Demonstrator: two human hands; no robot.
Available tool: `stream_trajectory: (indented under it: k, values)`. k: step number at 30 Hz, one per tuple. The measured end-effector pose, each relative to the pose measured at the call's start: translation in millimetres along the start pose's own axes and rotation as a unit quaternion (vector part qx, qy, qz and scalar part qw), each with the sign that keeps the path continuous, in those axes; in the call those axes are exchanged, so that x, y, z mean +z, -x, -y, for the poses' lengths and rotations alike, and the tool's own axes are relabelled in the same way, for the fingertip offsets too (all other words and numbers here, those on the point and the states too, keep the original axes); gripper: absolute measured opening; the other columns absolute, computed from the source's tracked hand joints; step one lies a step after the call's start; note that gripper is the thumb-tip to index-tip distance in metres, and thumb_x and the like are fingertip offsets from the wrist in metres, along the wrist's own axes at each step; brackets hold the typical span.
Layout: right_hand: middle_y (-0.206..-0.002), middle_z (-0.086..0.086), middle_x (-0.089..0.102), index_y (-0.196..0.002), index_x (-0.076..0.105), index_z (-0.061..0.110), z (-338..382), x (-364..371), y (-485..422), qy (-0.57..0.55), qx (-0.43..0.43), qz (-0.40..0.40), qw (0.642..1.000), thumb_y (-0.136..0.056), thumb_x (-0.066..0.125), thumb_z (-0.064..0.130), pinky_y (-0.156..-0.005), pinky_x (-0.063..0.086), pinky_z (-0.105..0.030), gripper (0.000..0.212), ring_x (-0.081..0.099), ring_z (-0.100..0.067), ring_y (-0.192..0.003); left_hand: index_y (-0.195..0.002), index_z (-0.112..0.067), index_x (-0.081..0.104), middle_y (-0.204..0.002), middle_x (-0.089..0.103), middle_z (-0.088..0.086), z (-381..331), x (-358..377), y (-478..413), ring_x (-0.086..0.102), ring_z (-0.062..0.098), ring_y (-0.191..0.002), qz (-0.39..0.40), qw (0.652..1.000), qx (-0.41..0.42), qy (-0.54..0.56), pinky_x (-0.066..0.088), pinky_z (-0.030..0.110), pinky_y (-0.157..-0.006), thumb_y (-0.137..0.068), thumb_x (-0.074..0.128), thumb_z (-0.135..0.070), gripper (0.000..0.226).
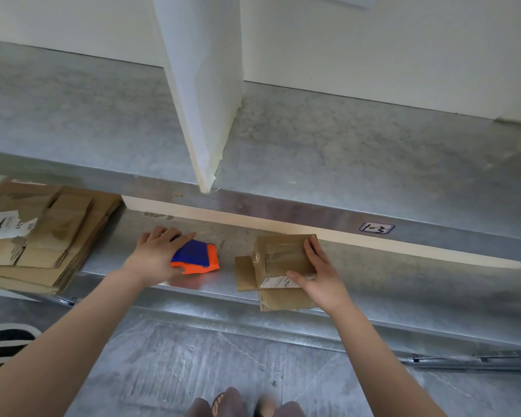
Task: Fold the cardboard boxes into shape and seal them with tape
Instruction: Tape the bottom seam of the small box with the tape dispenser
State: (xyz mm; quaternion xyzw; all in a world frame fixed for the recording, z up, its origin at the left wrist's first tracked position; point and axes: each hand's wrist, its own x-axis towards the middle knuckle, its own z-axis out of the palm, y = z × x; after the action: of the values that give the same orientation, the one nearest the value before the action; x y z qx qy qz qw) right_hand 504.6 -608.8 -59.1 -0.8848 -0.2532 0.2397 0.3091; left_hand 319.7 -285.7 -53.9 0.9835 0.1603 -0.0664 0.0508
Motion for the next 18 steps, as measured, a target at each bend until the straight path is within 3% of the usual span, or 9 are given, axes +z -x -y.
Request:
stream_trajectory:
  k: [3,6,8,11,14,16,18]
  values:
    - [-0.150,0.038,-0.002,-0.154,0.015,0.036,-0.1,0.1,-0.9,-0.007,0.004,0.003,1.000,-0.085,0.065,0.053,-0.118,0.028,-0.034,0.087,0.017,-0.007,-0.147,-0.127,-0.018,0.062,-0.108,0.064,0.007,-7.1,2.5,-3.7,0.059,0.036,-0.097,0.003,0.999,0.013,-0.041,0.046,0.050,-0.077,-0.051,0.067,-0.064,0.089]
    - [-0.154,0.033,0.002,-0.154,0.016,0.034,-1.5,1.3,-1.1,-0.012,0.000,-0.006,1.000,-0.084,0.067,0.052,-0.119,0.027,-0.036,0.088,0.018,-0.009,-0.147,-0.125,-0.016,0.062,-0.118,0.063,0.009,-15.5,-4.0,-4.8,0.056,0.039,-0.106,-0.021,0.998,0.026,-0.047,0.043,0.055,-0.089,-0.055,0.059,-0.070,0.088]
    - [-0.157,0.029,0.003,-0.154,0.017,0.033,-2.3,2.2,-0.8,-0.014,-0.003,-0.012,1.000,-0.084,0.067,0.051,-0.119,0.027,-0.036,0.088,0.019,-0.009,-0.146,-0.127,-0.016,0.059,-0.126,0.059,0.009,-32.6,-10.5,0.0,0.053,0.041,-0.114,-0.079,0.995,0.049,-0.022,0.039,0.053,-0.097,-0.068,0.056,-0.062,0.075]
    - [-0.157,0.028,0.005,-0.154,0.018,0.032,-2.8,4.3,2.0,-0.020,-0.009,-0.022,1.000,-0.084,0.068,0.050,-0.118,0.029,-0.034,0.088,0.020,-0.008,-0.146,-0.134,-0.016,0.053,-0.133,0.058,0.007,-97.3,-17.6,16.5,0.052,0.035,-0.122,-0.107,0.986,0.076,0.102,0.038,0.045,-0.102,-0.082,0.041,-0.047,0.061]
    - [-0.156,0.025,0.008,-0.154,0.020,0.028,-3.1,8.4,5.0,-0.020,-0.015,-0.041,0.999,-0.083,0.069,0.050,-0.118,0.028,-0.034,0.088,0.019,-0.009,-0.147,-0.151,-0.019,0.025,-0.156,0.029,-0.001,-161.6,-5.6,23.1,0.024,0.017,-0.144,-0.036,0.975,0.025,0.216,0.017,0.033,-0.114,-0.091,0.019,-0.051,0.068]
    - [-0.159,0.020,0.008,-0.154,0.021,0.025,-3.7,10.8,6.1,-0.020,-0.011,-0.052,0.998,-0.083,0.069,0.049,-0.118,0.027,-0.034,0.089,0.019,-0.011,-0.147,-0.153,-0.018,0.016,-0.160,0.017,-0.001,-180.6,7.5,15.2,0.017,0.013,-0.146,-0.015,0.965,-0.008,0.261,0.012,0.028,-0.115,-0.100,0.025,-0.044,0.060]
    - [-0.161,0.017,0.007,-0.154,0.021,0.025,-5.2,12.0,6.4,-0.020,-0.006,-0.054,0.998,-0.083,0.068,0.050,-0.117,0.028,-0.036,0.089,0.021,-0.013,-0.147,-0.152,-0.014,0.020,-0.159,0.021,0.004,-189.3,9.5,7.1,0.022,0.016,-0.145,-0.032,0.942,-0.040,0.331,0.015,0.023,-0.113,-0.102,0.035,-0.031,0.055]
